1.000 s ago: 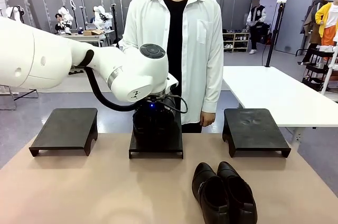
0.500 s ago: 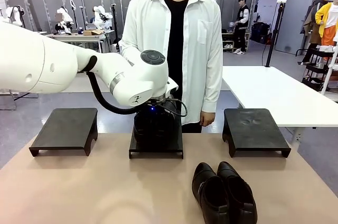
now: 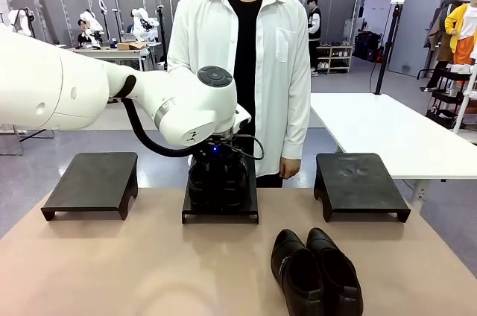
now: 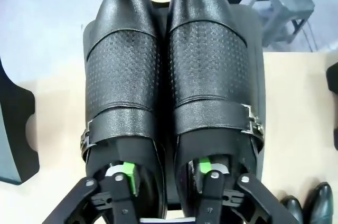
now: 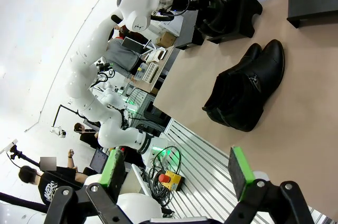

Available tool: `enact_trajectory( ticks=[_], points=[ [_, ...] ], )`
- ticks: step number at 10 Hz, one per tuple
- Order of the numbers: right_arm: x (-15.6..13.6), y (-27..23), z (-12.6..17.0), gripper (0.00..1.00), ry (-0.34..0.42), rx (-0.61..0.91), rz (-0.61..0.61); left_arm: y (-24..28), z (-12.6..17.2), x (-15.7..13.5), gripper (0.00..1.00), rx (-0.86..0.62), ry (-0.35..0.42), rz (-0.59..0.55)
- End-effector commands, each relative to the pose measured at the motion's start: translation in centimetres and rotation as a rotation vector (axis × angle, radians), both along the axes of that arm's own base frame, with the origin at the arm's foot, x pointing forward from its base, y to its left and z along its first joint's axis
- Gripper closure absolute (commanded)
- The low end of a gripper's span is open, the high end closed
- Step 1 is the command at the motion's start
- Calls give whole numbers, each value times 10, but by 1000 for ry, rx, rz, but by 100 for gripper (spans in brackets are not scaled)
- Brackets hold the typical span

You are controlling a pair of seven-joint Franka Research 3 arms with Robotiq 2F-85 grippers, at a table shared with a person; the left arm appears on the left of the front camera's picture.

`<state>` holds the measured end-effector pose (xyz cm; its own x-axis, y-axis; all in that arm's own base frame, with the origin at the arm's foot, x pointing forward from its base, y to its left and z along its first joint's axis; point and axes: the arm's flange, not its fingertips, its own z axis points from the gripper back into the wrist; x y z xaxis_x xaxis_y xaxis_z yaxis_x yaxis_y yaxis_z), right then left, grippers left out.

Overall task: Place the shoes on the stand as instructed by the person.
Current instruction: Pick up one pair of Shoes and place it on the Shoes Stand indicated by the person.

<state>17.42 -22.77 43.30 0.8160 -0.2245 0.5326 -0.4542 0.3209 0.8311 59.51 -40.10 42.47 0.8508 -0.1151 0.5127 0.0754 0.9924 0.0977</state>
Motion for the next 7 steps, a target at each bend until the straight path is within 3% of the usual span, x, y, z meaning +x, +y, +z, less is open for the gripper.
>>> enact_trajectory(
  ticks=[1,2,4,7],
  points=[
    [-1,0,1,0,-19,0,0,-1,2,1,0,-8,13,-17],
    [-1,0,1,0,-19,0,0,0,4,-1,13,-2,15,-18],
    [-1,0,1,0,-19,0,0,1,11,-8,0,-12,22,-18],
    [-1,0,1,0,-19,0,0,8,24,-25,0,-34,78,4]
  ],
)
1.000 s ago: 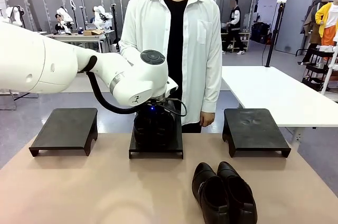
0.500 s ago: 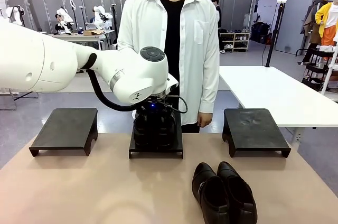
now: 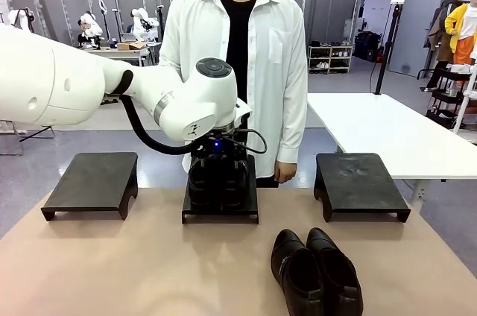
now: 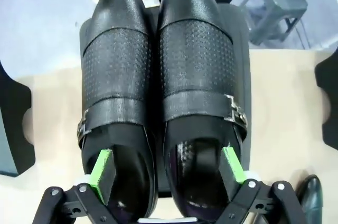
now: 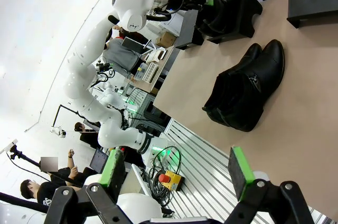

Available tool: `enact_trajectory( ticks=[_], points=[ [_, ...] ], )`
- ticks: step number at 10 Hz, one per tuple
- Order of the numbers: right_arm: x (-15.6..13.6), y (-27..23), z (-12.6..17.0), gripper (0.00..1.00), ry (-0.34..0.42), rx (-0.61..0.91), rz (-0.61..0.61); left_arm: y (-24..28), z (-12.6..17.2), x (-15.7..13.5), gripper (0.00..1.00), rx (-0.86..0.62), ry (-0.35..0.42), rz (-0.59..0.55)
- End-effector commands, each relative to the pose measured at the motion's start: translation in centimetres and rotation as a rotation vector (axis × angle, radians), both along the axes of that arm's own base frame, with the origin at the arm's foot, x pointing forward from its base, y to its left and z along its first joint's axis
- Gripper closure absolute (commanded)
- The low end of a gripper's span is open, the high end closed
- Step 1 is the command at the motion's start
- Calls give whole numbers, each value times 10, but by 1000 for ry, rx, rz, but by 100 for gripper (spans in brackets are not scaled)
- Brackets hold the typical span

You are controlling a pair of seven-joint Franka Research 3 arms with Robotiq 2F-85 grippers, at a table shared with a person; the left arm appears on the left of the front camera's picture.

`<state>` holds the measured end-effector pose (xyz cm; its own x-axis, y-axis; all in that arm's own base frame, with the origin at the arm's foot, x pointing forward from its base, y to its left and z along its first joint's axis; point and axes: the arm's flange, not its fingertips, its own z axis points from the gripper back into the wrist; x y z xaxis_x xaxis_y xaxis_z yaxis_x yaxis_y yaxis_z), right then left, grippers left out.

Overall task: Place the shoes on the stand as instructed by the person.
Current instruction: Pick up one pair of Shoes and place it on the Shoes Stand indicated by the person, then pick up another pair of Shoes and place it on the Shoes Stand indicated by the person.

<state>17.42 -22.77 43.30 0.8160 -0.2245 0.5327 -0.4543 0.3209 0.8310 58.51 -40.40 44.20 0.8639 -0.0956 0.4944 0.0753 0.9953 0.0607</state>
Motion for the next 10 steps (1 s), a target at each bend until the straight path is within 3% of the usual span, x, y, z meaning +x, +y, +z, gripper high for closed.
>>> enact_trajectory(
  ticks=[1,10],
  points=[
    [-1,0,1,0,-19,0,0,-1,-5,4,0,9,-18,-5],
    [-1,0,1,0,-19,0,0,-1,-5,4,0,9,-18,-5]
  ],
)
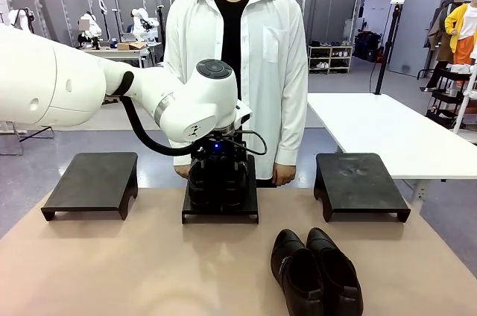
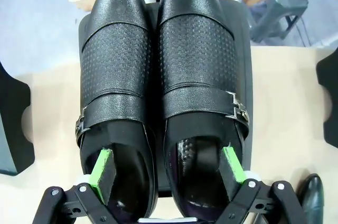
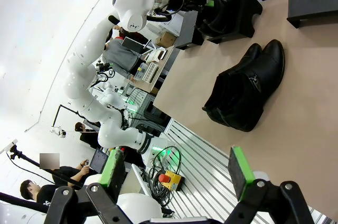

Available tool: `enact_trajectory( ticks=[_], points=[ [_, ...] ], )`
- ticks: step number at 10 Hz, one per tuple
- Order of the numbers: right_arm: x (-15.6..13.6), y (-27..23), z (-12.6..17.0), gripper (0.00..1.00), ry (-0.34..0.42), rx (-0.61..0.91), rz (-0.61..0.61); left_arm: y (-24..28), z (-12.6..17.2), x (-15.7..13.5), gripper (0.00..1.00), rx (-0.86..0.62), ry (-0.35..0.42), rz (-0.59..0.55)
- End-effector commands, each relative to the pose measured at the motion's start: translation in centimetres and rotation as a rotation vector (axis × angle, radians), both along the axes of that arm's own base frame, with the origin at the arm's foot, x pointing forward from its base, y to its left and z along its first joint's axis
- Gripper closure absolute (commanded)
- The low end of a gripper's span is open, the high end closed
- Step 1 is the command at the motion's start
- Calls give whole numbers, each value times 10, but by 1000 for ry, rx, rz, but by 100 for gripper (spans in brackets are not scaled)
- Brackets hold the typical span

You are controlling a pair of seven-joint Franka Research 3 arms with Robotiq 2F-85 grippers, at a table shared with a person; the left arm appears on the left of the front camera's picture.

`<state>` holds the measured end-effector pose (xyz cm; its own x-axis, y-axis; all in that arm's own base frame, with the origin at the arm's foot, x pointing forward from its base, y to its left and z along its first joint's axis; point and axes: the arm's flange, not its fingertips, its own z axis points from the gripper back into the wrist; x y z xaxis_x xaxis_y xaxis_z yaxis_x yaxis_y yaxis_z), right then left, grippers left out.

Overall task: Place the shoes on the stand as instructed by the person.
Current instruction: Pick up another pair of Shoes and place it on the Shoes Stand indicated by the person.

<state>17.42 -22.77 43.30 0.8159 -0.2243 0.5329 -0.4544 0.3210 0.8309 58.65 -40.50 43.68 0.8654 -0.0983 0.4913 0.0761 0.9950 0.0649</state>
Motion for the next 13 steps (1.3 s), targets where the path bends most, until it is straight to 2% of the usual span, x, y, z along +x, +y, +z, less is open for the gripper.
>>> enact_trajectory(
  ticks=[1,3,6,8,10,13],
  points=[
    [-1,0,1,0,-19,0,0,0,0,0,0,0,0,0],
    [-1,0,1,0,-19,0,0,22,50,-15,0,-105,65,-22],
    [-1,0,1,0,-19,0,0,82,102,-62,0,-250,220,-98],
    [-1,0,1,0,-19,0,0,137,131,-98,0,-402,318,-174],
    [-1,0,1,0,-19,0,0,199,137,-119,0,-550,379,-194],
    [-1,0,1,0,-19,0,0,304,121,-154,0,-796,374,-209]
  ],
)
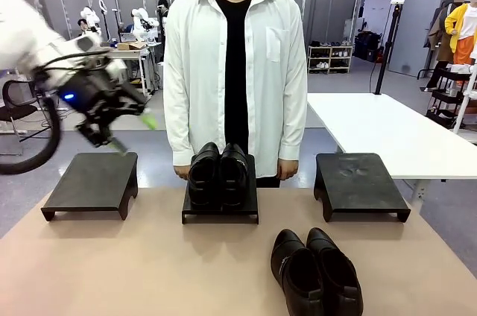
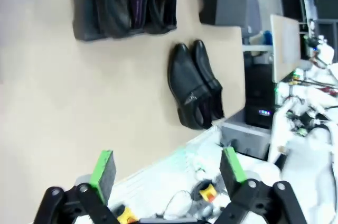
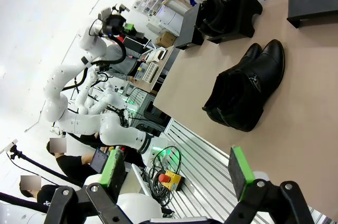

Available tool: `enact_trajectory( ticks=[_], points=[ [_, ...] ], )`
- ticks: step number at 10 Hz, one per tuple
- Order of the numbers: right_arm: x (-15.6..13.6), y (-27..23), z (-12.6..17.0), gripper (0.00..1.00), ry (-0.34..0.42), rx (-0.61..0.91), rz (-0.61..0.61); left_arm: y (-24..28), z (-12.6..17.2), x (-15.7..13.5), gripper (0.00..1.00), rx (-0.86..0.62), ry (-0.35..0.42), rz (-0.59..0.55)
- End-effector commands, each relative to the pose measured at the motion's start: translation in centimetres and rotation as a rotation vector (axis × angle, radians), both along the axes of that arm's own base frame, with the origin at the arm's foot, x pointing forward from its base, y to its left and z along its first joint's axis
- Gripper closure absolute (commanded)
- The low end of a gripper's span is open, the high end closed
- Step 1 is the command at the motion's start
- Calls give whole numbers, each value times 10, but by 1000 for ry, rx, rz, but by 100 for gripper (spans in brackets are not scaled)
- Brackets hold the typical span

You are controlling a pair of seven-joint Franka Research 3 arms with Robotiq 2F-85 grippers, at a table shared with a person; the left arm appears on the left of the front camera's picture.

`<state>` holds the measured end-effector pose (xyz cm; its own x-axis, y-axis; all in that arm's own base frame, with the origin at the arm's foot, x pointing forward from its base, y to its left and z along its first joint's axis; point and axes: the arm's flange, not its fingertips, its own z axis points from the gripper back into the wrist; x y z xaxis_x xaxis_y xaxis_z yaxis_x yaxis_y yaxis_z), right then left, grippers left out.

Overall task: Place the shoes on the stand as instructed by the person.
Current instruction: Pick up another pair of Shoes and place it on the Shoes Stand indicated by the person.

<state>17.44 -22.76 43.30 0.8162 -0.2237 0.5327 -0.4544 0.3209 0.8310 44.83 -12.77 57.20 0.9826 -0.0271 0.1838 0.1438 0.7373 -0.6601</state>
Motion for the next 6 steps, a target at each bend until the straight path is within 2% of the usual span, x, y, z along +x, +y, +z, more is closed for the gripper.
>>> enact_trajectory(
  ticks=[1,4,5,6],
  points=[
    [-1,0,1,0,-20,1,0,62,-27,-31,0,-131,4,3],
    [-1,0,1,0,-20,1,0,157,-84,-74,0,-342,-55,26],
    [-1,0,1,0,-20,1,0,182,-105,-90,0,-368,-54,48],
    [-1,0,1,0,-20,1,0,204,-126,-104,0,-335,-26,86]
  ],
)
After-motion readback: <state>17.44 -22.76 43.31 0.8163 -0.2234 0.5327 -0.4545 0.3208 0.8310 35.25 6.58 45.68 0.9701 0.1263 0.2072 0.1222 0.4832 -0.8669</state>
